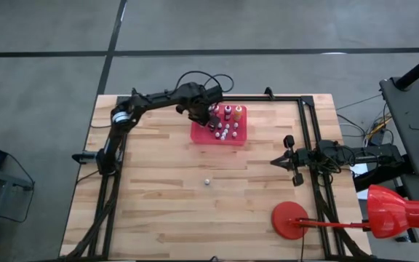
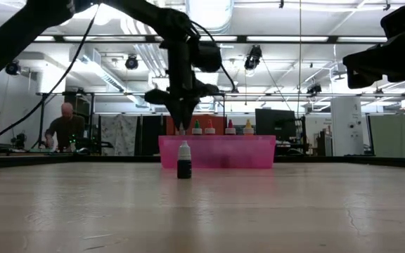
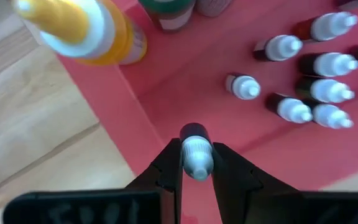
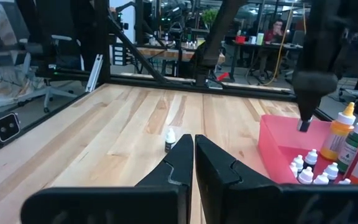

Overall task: Pick & Place food coloring
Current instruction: Put the small red food coloring bottle into the pink bin

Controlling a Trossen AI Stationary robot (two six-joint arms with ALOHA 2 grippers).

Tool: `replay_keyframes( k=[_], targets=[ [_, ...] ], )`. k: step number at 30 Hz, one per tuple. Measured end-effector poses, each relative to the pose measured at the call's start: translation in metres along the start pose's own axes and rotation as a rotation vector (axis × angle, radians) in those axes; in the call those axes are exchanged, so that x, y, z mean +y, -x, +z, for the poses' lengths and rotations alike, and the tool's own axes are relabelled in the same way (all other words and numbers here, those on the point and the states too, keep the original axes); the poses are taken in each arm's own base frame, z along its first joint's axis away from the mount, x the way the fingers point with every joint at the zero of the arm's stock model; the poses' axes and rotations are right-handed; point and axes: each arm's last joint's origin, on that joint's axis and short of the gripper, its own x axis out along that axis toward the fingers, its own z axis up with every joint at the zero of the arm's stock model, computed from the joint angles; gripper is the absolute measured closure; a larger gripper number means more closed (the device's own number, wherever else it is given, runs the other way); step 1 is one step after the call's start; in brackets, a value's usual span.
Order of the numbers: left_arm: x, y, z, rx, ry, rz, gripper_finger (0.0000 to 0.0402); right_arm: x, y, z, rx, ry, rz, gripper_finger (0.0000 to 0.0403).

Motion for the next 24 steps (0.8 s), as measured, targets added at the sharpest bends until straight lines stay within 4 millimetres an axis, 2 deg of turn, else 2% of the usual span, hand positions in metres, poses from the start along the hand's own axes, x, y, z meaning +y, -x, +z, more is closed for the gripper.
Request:
replay_keyframes(
  k=[10,24],
  targets=[
    [-0.006,-0.033,0.007,0.002,-0.013,0.033,0.0360,0.000,0.000,0.000,0.000,0.001,0.000,0.0394],
    [-0.009,-0.046,0.009,-0.005,-0.030,0.049,0.0360,0.000,0.000,0.000,0.000,0.000,0.001,0.0394]
  ],
)
